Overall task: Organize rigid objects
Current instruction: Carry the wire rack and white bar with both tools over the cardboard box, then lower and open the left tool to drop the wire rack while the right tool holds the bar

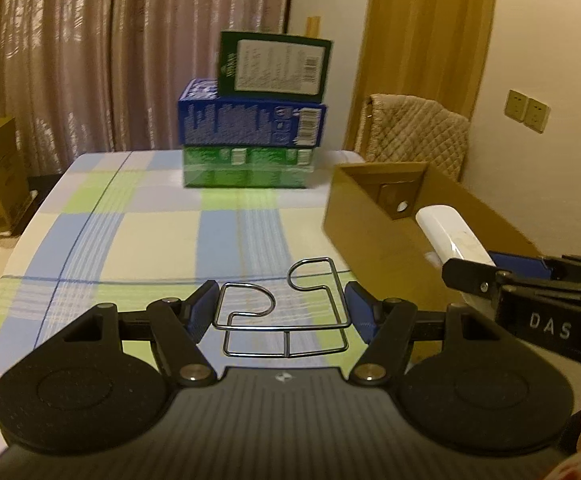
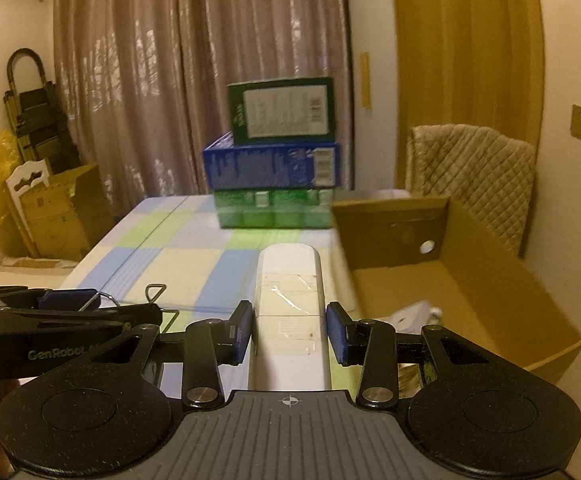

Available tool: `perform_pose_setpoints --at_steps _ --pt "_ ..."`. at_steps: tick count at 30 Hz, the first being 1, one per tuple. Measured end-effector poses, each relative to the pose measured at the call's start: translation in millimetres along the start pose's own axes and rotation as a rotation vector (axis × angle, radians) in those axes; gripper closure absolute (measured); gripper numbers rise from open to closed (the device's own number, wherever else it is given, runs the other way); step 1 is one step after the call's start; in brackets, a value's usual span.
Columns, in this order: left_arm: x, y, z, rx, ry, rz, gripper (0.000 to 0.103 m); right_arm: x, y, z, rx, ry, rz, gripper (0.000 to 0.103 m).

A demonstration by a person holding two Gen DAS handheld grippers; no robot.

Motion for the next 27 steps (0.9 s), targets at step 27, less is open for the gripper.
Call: perform_pose_setpoints --at_steps 27 --pt "-56.6 -154.9 57.9 0.181 0.018 0.098 0.039 -28.9 -166.8 4.1 0.093 0.045 0.11 0.066"
Point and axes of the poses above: each gripper's, at about its wrist camera, not at the fingertips, and z roughly the way its jaws point, y to its left, x to its underside, the point moved 4 cm from there along z, roughly the way its jaws point, and after that the axes turned 1 degree about z, right-handed, at the moved point
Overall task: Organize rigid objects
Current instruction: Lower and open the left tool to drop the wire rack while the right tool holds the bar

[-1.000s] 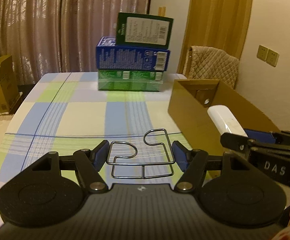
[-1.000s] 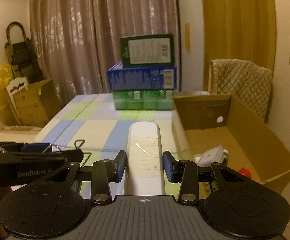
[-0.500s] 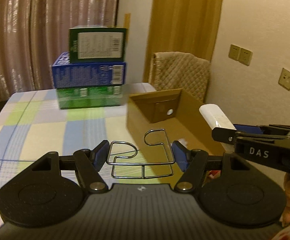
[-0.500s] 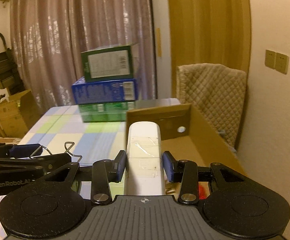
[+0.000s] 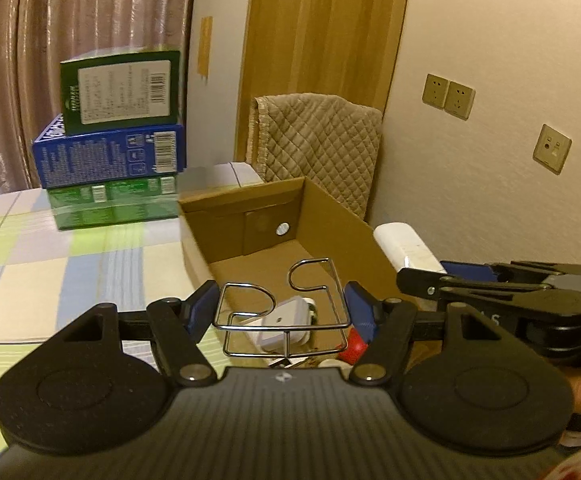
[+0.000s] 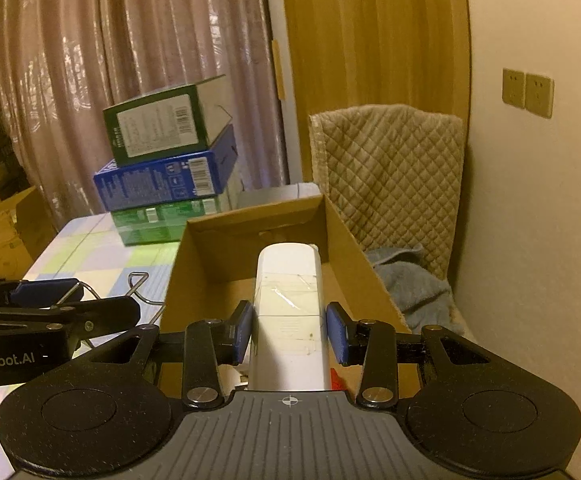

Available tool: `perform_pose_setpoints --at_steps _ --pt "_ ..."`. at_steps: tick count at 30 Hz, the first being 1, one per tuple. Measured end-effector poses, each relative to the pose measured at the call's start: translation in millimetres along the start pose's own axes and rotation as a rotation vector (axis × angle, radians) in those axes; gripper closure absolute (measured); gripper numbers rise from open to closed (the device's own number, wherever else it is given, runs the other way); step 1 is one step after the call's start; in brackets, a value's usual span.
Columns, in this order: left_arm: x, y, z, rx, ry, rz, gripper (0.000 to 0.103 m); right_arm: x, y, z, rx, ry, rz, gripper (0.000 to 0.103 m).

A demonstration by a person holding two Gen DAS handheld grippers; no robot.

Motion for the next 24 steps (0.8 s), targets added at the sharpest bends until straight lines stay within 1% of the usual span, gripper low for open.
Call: perform_pose_setpoints --at_steps 7,15,24 --pt "-4.9 -8.1 24.5 0.011 0.03 0.0 0.039 -3.4 -16.5 18.5 -0.015 0.027 0.01 0.066" --pt "-15.9 -4.0 50.8 0.01 0.052 0.007 0.039 -9.8 -28.9 43.0 -0.035 0.053 0.035 0.066" --pt "-25.1 4.7 81.9 0.007 0.077 0.01 0.039 -23.0 -36.3 69.5 -0.05 0.075 0.034 0.066"
Point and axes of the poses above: each gripper's, at about its wrist camera, not at the fingertips, and z roughly the way its jaws point, y to its left, x to its underside, the point moved 4 cm from there along z, roughly the way its jaws point, and after that the axes turned 1 degree about z, right-handed, at the moved point
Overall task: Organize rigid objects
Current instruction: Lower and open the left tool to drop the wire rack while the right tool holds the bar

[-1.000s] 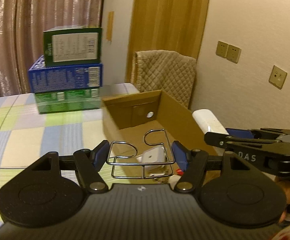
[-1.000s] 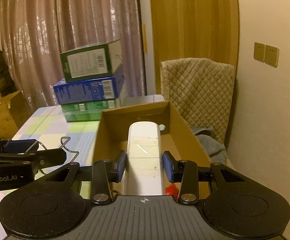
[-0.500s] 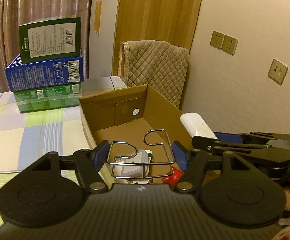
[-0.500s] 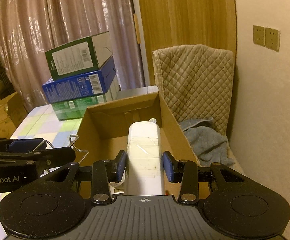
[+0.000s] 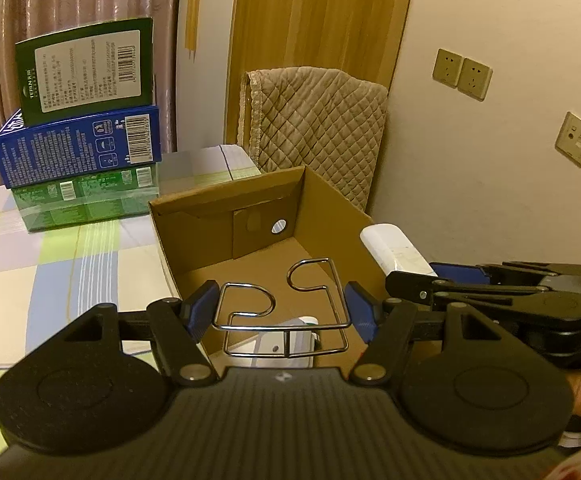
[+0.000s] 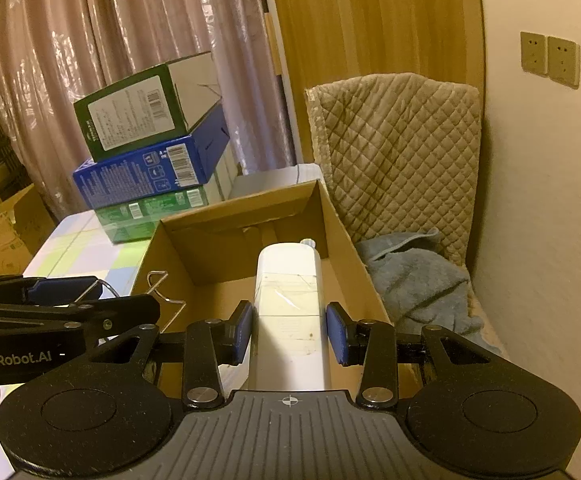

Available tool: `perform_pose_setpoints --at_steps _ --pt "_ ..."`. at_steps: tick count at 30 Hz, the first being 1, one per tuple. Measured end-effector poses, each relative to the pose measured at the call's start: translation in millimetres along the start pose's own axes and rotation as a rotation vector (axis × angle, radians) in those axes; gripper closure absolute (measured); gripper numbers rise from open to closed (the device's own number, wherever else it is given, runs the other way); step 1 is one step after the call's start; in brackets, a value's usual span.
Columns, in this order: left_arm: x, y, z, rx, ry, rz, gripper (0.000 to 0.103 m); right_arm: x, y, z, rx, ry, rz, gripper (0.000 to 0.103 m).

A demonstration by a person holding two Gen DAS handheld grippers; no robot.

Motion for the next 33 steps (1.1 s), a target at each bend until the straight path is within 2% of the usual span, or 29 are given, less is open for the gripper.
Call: perform_pose_setpoints --at_steps 17,33 --pt "-16.0 18.1 42.9 -0.005 0.041 0.005 0.039 -8.5 -14.9 40.7 -0.01 0.067 0.033 0.066" --pt "-13.3 26.1 64.4 -0.011 0.081 0.014 0.039 -7.6 -15.4 59.0 -0.014 0.101 0.048 0.066"
Point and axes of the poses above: each gripper's, at about its wrist camera, not at the fingertips, and z roughly the way its jaws point, y to its left, x to its underside, the point moved 4 cm from there along z, roughly the way its jaws point, and after that the axes turned 1 degree about z, right-handed, at the moved point
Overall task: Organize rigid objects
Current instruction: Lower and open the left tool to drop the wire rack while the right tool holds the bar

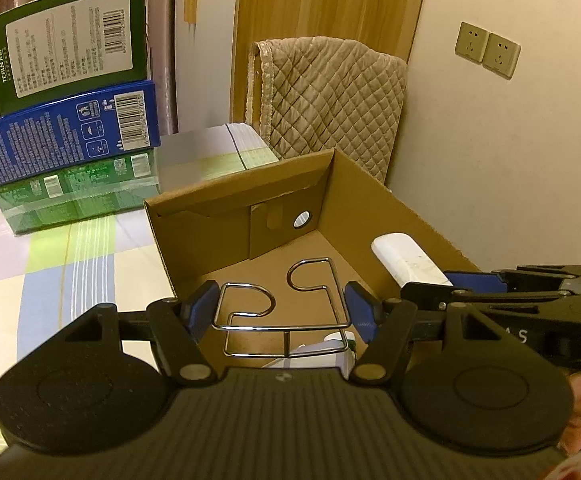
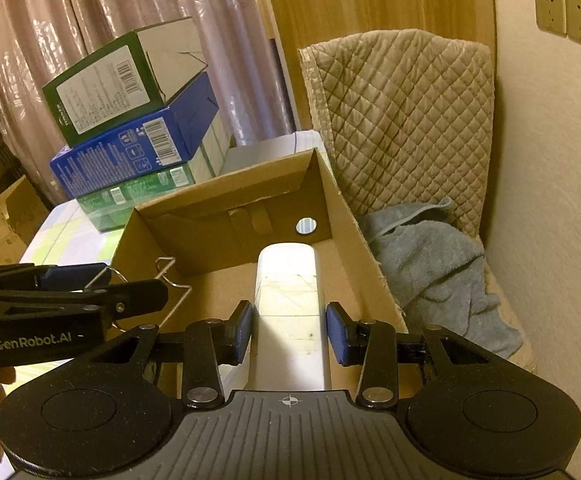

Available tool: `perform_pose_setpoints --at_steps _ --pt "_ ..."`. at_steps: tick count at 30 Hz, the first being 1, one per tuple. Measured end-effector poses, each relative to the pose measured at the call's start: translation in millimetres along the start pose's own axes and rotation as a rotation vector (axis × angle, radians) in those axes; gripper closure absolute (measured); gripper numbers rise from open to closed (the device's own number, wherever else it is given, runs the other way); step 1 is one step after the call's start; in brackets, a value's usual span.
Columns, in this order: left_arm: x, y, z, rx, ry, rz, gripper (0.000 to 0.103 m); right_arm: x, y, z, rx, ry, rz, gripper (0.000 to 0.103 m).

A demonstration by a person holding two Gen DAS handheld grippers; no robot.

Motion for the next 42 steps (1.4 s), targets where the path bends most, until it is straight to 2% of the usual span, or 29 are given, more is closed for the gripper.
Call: perform_pose_setpoints --at_steps 12,26,42 --pt "6.0 3.3 6.4 0.004 0.014 -0.015 0.039 3.6 -2.1 3.9 0.005 0.015 0.012 0.066" --pt "-1.1 3.8 18.8 -0.009 0.028 0.023 0.039 4.7 -6.4 3.7 0.011 0.017 0.028 0.066" --pt "-10.4 13.2 4.8 -0.025 -0.004 0.009 0.039 5.1 -4.7 3.2 0.011 0.022 0.023 0.066"
Point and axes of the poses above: each gripper's, at about its wrist camera, not at the fingertips, and z roughly the way its jaws point, y to its left, x to its underside, the point moved 4 cm from there along z, roughly the way its jaws point, and after that the axes turned 1 degree about z, right-handed, at the moved point
